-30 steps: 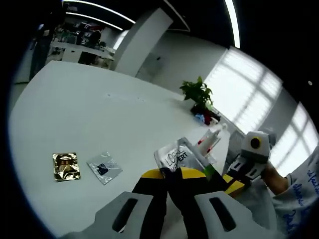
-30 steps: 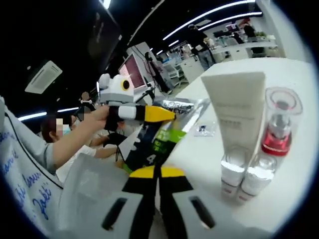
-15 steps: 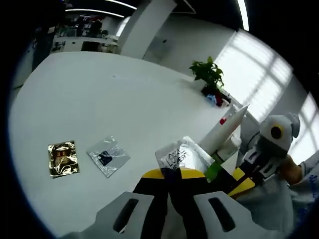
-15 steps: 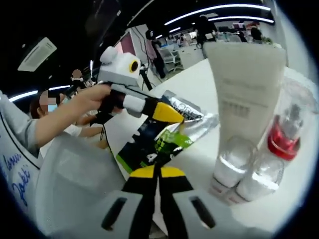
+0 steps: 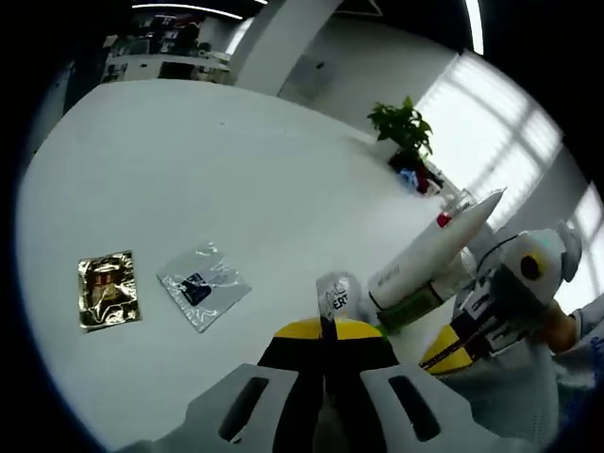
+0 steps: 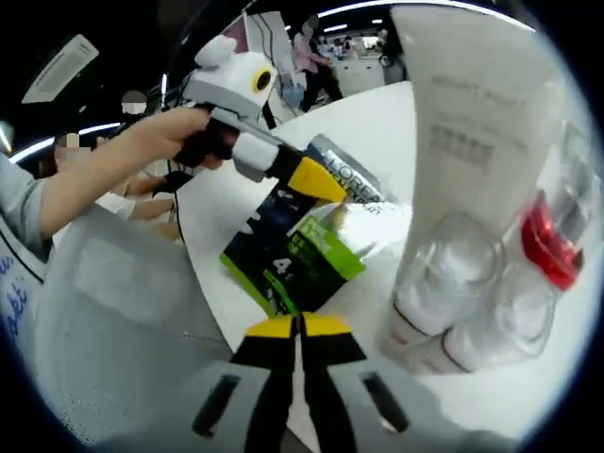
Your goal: Arrange the skincare products in the storage area until every visible bottle or jar stands upright without overlapping.
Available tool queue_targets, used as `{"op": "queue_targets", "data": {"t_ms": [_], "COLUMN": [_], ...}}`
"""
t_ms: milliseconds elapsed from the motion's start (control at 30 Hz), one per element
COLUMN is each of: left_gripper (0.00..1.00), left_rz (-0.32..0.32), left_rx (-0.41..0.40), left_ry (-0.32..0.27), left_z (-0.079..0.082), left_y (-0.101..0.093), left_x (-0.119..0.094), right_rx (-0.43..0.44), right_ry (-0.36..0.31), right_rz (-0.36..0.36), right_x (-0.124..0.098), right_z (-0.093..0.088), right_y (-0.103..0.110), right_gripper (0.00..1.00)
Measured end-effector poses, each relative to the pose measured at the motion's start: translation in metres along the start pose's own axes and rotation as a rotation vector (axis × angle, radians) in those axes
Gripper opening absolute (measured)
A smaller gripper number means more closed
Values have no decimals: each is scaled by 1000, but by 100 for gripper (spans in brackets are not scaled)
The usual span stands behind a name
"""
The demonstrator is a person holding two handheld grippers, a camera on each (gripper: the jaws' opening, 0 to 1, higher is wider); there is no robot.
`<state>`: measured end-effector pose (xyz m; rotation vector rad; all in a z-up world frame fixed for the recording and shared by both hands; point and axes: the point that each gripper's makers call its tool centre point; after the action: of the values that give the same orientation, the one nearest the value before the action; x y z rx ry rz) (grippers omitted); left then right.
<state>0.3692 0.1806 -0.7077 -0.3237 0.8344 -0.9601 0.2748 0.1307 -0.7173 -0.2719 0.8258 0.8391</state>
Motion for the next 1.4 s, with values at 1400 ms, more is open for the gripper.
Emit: {"op": "queue_targets", "data": {"t_ms": [1400], "left_gripper": [0], "left_rz": [10], "left_rx": [-3], "left_ry": [-11], "left_z": [-6], "left_y": [10], "left_x": [19], "right_rx": [-286], "right_ry": [75], "right_rz": [-141], "right_x": [36], "right_z": [-9], "right_y": [-1], "right_gripper": [27]}}
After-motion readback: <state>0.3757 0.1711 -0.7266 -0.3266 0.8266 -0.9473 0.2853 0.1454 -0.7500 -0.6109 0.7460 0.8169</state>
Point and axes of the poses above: the point that each gripper's makers call its tool centre point, and the gripper's own axes: x roughly forward along the fingers, y roughly to its left, z roughly out of its top, and after that the axes turned 9 degrees about -z, right-handed
